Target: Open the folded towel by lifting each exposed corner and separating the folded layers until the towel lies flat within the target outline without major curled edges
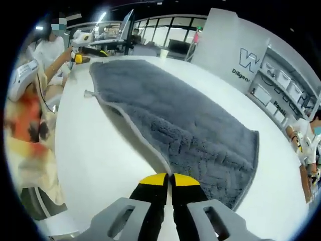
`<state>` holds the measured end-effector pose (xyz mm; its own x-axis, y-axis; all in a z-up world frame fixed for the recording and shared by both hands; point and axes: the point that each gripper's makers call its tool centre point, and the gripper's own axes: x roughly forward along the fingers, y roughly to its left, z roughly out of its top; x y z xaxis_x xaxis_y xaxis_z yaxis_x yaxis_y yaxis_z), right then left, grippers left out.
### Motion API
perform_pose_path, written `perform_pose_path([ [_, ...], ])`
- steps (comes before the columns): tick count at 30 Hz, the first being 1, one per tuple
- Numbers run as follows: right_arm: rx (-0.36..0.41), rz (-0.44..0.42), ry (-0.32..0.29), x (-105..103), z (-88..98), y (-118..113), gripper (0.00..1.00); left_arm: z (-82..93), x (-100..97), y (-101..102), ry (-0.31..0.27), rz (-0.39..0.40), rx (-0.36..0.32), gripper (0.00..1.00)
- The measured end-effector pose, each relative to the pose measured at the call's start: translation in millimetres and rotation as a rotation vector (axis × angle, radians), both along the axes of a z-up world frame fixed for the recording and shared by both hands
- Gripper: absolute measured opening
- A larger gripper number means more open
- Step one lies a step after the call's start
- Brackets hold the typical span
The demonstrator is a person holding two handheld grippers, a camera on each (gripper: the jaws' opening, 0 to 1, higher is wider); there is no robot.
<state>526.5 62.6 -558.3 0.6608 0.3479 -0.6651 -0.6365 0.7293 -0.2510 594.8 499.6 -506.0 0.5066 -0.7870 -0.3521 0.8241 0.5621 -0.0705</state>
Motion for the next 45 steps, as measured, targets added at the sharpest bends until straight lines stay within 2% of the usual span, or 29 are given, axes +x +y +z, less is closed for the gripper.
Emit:
perform_pose_path([
  [10,0.011,0.015,0.089,-12.4,-4.8,-7.4,0.00,0.6,-1.3,3.1,-0.004,0.000,0.007,0.96],
  [15,0.013,0.019,0.109,-18.9,-5.5,-9.4,0.00,-0.2,0.3,6.7,-0.006,0.011,0.008,0.96],
  [37,0.054,0.007,0.138,-35.4,-6.0,-14.1,0.00,-3.7,-2.7,14.3,-0.002,0.016,0.034,0.96],
  [45,0.050,0.016,0.101,-35.5,-2.5,-14.2,0.00,-1.0,-2.8,20.6,-0.007,0.032,0.038,0.96],
])
